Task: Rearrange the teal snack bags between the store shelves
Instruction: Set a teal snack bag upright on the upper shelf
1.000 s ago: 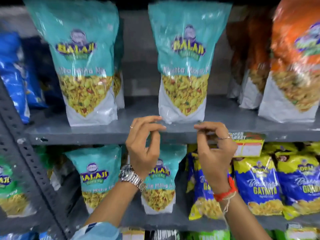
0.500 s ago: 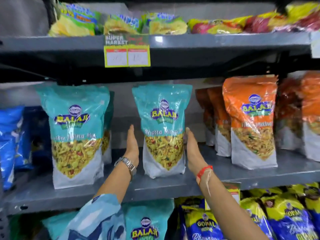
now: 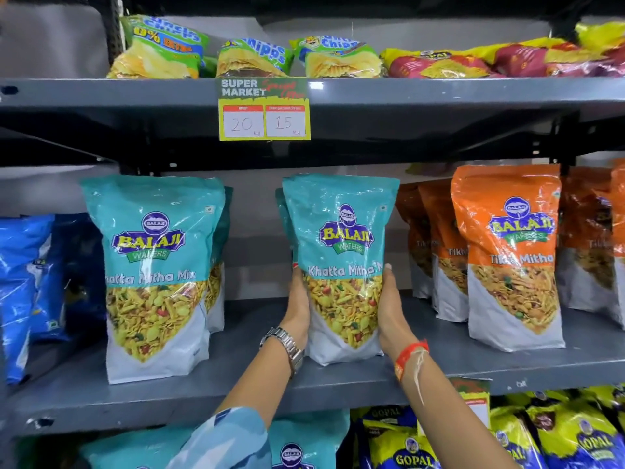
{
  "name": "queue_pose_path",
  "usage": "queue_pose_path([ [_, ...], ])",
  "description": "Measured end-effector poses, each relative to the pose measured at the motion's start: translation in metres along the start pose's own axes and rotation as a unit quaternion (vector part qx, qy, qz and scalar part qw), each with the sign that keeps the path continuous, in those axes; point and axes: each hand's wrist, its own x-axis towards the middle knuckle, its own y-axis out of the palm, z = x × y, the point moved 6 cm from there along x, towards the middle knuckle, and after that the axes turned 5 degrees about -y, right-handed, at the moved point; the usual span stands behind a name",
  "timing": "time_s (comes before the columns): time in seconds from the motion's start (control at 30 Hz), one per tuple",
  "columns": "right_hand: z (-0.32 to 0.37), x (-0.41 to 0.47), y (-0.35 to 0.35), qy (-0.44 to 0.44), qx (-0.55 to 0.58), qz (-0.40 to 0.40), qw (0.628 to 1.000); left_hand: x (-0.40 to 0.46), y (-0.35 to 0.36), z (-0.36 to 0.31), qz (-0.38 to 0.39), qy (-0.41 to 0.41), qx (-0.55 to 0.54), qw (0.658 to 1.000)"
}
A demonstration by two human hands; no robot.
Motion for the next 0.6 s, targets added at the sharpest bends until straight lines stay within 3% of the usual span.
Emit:
queue_pose_path([
  [0.13,-0.005,-0.001,0.010,-0.005,-0.004,-0.008,1.000,0.009,-0.006,-0.001,0.021,0.009,0.015,1.000],
  [0.27,-0.028,0.014,0.009,-0.003,-0.002,-0.019,1.000,0.013,-0.016,-0.002,-0.009,0.026,0.022,0.999],
  [0.37,-0.010,-0.008,0.008,-0.003,-0.049,-0.083,0.995,0.010,-0.018,0.000,-0.031,0.017,0.029,0.999],
  [0.5,0.041,-0.056,0.013,-0.191,-0.085,-0.206,0.956,0.014,-0.037,0.001,-0.102,0.051,0.008,0.993],
  [0.6,0.072,-0.091,0.037,-0.380,-0.099,-0.214,0.894,-0.026,-0.053,-0.034,-0.155,0.182,0.047,0.970],
])
